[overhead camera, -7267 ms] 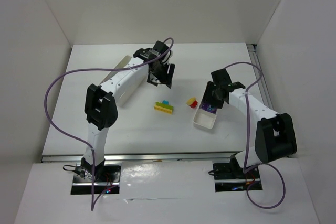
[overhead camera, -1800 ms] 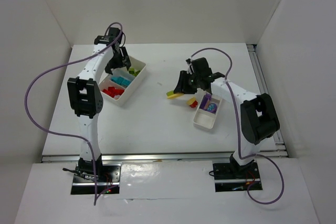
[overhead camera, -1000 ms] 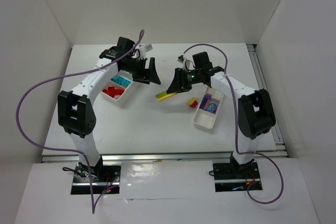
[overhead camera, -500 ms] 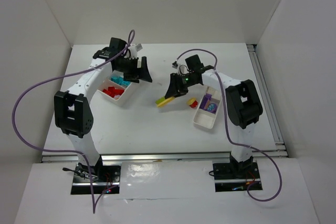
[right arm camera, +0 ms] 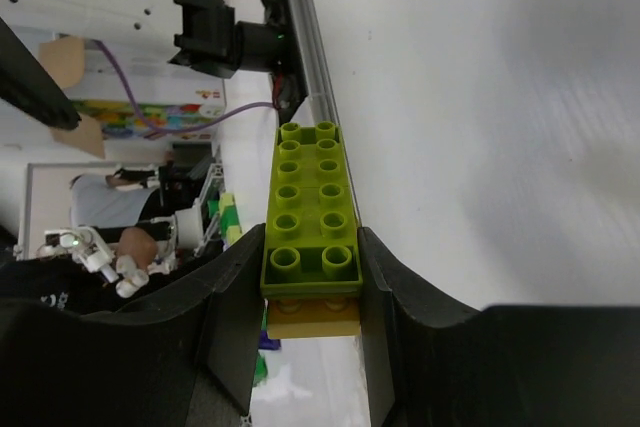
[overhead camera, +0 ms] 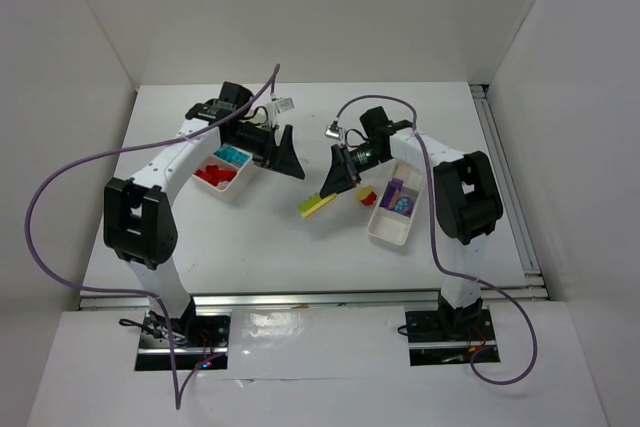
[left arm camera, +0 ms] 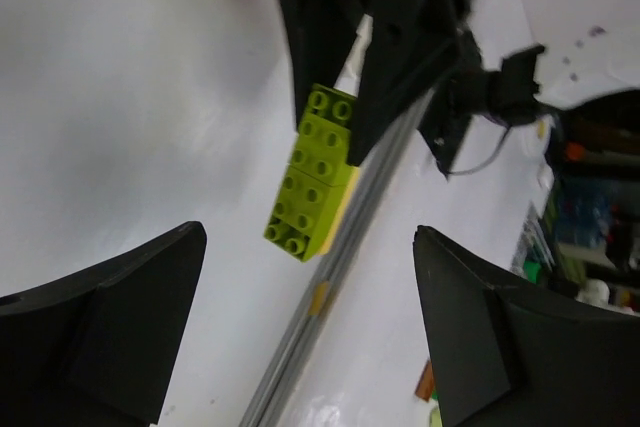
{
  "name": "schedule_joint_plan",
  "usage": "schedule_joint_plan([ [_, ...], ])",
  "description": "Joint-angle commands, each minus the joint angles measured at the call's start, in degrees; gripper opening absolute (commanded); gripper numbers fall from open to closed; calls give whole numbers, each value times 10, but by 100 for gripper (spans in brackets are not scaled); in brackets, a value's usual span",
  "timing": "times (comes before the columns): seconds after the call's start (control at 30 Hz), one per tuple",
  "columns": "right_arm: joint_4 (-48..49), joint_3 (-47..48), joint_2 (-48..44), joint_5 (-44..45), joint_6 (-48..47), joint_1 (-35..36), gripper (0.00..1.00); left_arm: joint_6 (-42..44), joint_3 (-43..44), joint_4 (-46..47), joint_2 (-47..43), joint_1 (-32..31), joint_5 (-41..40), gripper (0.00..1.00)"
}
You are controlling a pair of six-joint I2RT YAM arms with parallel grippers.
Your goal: Sort the legos into containers by color
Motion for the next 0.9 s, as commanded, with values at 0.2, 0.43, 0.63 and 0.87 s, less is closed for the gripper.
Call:
schedule_joint_plan([
  [0.2,-59,59,-16,-40,-38,-3,15,93,-31,-46,32,-57,87,96],
  [0.43,-53,59,-22,-35,-33,-8,15,87,-48,-28,58,-45,130,90],
  [0.63,-48,48,-27,-30,-33,-13,15,94,-62,-23,58,-33,166,81],
  [0.87,-48,48,-27,-30,-27,-13,15,116,-67,-20,64,-27,237,69],
])
